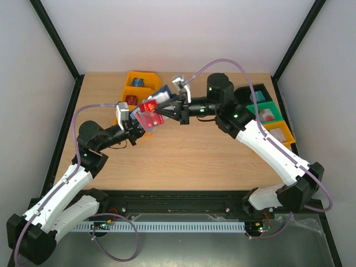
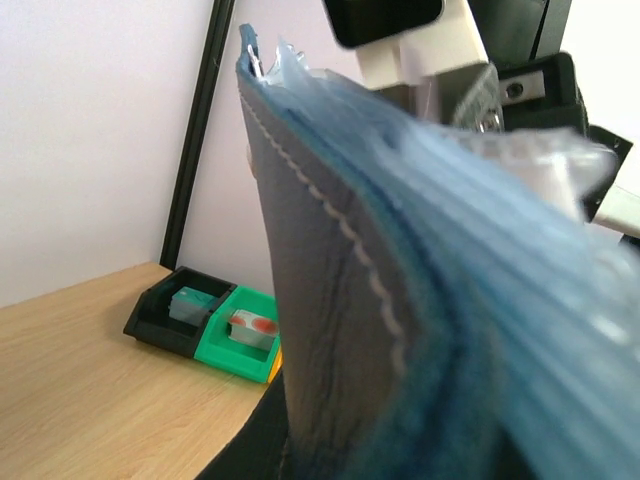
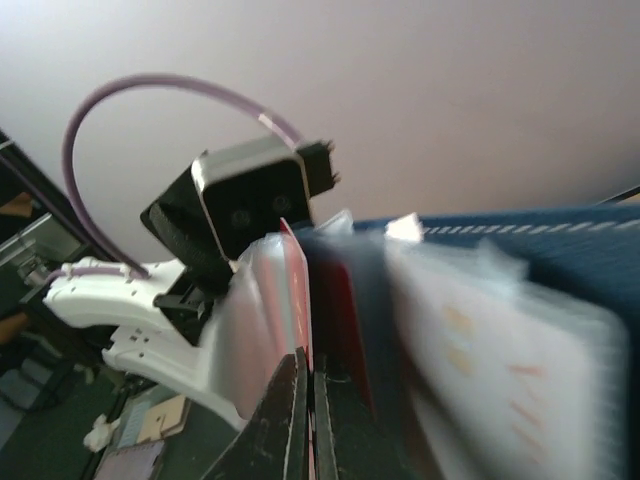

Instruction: Take the credit cards out of the card holder

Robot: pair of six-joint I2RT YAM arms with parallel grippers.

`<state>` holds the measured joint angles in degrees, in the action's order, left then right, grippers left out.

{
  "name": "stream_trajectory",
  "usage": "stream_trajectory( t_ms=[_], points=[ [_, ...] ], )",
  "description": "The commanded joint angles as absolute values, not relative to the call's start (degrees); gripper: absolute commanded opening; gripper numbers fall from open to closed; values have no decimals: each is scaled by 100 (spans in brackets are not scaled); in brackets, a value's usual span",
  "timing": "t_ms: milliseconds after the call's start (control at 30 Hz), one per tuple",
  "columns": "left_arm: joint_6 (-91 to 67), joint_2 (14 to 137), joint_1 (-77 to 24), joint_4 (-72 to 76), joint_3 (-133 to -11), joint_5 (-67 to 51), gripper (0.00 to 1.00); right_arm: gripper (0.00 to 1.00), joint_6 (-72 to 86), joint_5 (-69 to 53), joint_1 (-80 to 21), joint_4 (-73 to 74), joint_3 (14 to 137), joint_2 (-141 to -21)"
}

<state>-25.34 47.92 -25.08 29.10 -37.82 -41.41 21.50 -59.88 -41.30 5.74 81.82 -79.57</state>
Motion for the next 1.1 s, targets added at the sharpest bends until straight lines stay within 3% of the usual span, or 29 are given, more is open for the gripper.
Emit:
stream_trajectory(
  t_ms=[0,233,467,800,1067],
  points=[
    [-2524,4640,-2505,3125,-3667,-4107,2,2,2113,-5545,-3678,613,8118,-7513],
    [-2633,4658,-2474,3192,-3636,-4042,2,2,2232,-5355,-3005,719,8175,-7301],
    [-3228,4667,-2165,3355,-3515,-3496,2,1,3447,-5468,-2410,-394,8202,-7275],
    [-3779,4132,-806,2848,-3510,-1840,2,2,4900,-4055,-2347,-1197,9036,-8681],
    [-3880,4436,161,2325,-3872,-1275,2,2,5843,-3449,-2626,-2404,9024,-10043]
  ],
)
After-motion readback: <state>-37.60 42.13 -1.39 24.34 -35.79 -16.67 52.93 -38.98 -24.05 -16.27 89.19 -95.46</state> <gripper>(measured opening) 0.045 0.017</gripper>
